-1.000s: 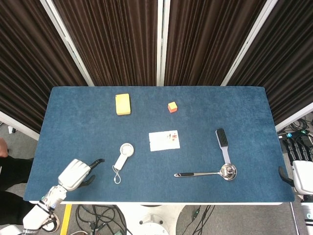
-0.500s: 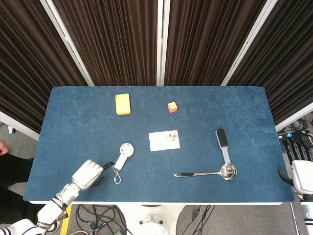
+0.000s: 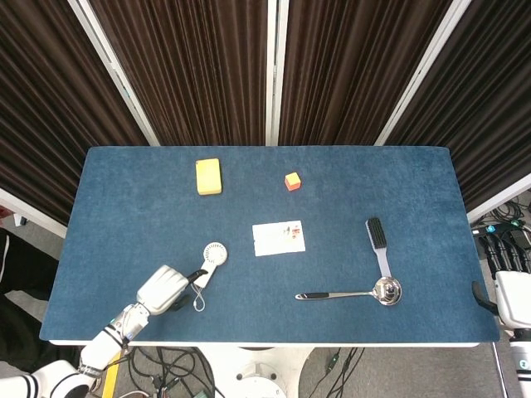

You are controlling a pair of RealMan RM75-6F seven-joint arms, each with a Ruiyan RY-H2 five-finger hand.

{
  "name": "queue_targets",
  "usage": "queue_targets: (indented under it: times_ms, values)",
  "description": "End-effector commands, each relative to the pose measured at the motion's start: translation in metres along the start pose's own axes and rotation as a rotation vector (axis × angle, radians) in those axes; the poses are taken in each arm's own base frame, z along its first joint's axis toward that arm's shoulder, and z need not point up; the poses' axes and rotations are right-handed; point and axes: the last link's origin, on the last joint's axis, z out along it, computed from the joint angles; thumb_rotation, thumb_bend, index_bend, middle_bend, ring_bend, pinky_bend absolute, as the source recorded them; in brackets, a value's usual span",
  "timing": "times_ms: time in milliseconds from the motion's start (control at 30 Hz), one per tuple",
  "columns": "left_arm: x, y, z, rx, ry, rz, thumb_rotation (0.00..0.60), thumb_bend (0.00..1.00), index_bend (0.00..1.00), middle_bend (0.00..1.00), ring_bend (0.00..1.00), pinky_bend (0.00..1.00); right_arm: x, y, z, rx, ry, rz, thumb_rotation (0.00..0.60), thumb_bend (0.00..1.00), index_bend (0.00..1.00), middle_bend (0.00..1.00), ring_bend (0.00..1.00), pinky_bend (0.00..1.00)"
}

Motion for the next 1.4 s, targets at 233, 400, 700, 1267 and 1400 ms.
queue_targets:
  times_ms: [233, 400, 700, 1267, 1400]
  values:
    - [-0.004, 0.005, 0.014, 0.002, -0.021, 0.004, 0.600, 0.42, 0.18, 0.89, 0.86, 0.85, 0.000, 0.003, -0.001, -0.007, -0.002, 0.001, 0.600, 0.33, 0.00, 0.00, 0.00, 0.00]
    - [-0.004, 0.001, 0.019, 0.016, -0.027, 0.005, 0.600, 0.42, 0.18, 0.89, 0.86, 0.85, 0.000, 0.004, -0.001, -0.009, 0.000, 0.002, 0.600, 0.33, 0.00, 0.00, 0.00, 0.00]
    - [-0.006, -0.005, 0.024, 0.039, -0.044, 0.007, 0.600, 0.42, 0.18, 0.89, 0.86, 0.85, 0.001, 0.005, -0.001, -0.011, 0.003, 0.003, 0.600, 0.33, 0.00, 0.00, 0.00, 0.00]
    - [-0.009, -0.007, 0.027, 0.048, -0.059, 0.021, 0.600, 0.42, 0.18, 0.89, 0.87, 0.85, 0.001, 0.006, -0.002, -0.012, 0.006, 0.004, 0.600, 0.33, 0.00, 0.00, 0.00, 0.00]
    - [-0.010, -0.006, 0.028, 0.050, -0.064, 0.023, 0.600, 0.42, 0.18, 0.89, 0.87, 0.85, 0.001, 0.006, -0.002, -0.011, 0.007, 0.005, 0.600, 0.33, 0.00, 0.00, 0.00, 0.00]
